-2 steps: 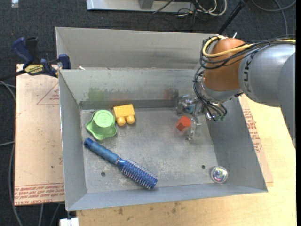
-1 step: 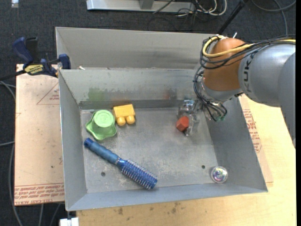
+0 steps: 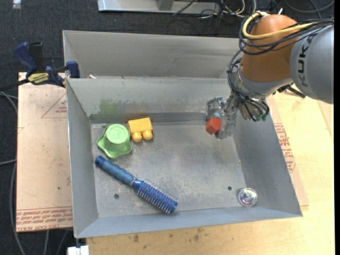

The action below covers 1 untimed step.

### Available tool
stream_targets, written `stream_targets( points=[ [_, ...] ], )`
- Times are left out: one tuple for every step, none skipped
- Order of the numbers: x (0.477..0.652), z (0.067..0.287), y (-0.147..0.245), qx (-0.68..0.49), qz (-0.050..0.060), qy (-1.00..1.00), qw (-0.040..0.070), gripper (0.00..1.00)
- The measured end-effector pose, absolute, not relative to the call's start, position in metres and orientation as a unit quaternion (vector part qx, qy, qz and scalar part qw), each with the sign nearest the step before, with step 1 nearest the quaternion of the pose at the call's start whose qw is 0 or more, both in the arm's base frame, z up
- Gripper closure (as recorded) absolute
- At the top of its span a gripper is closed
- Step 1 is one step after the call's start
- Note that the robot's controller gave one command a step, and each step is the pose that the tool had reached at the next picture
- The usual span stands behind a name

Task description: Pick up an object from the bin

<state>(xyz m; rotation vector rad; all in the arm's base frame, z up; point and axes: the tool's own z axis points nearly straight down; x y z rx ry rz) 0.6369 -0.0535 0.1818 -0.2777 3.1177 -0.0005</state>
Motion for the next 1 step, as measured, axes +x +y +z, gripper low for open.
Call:
stream_targets(
  points=[
    [0.6312,0.3491,-0.0693,-0.102,-0.001,0.995,0.007,1.0]
  ],
)
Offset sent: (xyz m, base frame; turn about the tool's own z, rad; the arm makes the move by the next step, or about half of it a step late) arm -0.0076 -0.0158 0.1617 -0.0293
